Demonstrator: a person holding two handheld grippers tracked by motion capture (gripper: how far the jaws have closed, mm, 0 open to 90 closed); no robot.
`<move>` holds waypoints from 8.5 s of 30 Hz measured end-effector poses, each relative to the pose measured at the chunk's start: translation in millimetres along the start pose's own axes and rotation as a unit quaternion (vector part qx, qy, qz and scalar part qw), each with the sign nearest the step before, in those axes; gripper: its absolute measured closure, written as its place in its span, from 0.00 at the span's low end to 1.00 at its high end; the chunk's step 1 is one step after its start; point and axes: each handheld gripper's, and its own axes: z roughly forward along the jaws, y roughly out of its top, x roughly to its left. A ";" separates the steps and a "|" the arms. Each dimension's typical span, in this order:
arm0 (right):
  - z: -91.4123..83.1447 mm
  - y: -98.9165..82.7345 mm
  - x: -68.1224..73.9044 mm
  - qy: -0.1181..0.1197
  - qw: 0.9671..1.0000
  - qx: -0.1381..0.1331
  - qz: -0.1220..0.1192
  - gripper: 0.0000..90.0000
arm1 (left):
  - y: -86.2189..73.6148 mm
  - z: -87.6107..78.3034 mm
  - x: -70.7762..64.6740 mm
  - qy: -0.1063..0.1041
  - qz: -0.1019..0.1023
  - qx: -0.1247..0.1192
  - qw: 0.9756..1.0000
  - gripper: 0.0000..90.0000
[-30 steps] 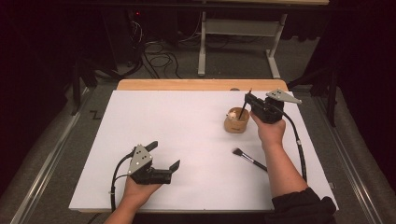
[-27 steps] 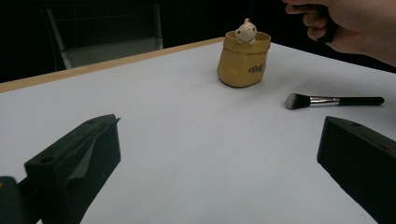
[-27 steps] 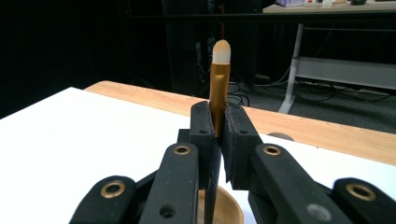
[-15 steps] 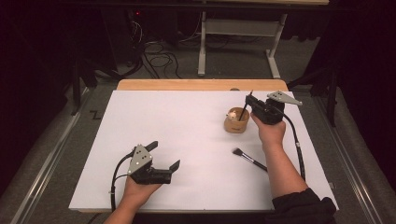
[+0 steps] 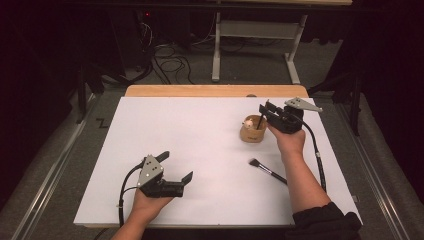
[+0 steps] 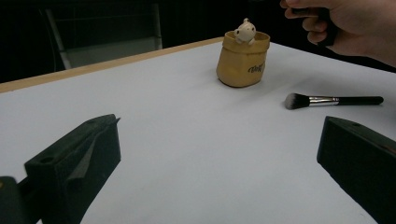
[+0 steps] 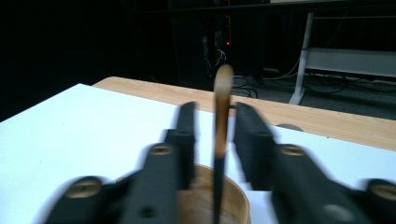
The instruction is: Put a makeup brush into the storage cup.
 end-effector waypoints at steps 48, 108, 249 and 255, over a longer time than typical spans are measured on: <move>-82.9 -22.4 3.1 -0.006 1.000 -0.002 -0.031 0.00 | 0.4 1.1 0.2 0.007 0.003 0.004 1.000 0.00; -165.5 -92.1 16.8 -0.032 0.997 0.049 -0.041 0.00 | -2.4 -2.8 10.9 0.002 -0.014 0.003 1.000 0.01; -55.8 -54.1 59.4 0.033 0.879 0.457 -0.135 0.56 | -3.9 -14.6 6.1 -0.034 0.004 0.009 0.999 0.00; -53.4 -52.0 58.2 0.036 0.871 0.470 -0.136 0.60 | -4.0 -14.6 6.4 -0.033 0.003 0.008 0.999 0.00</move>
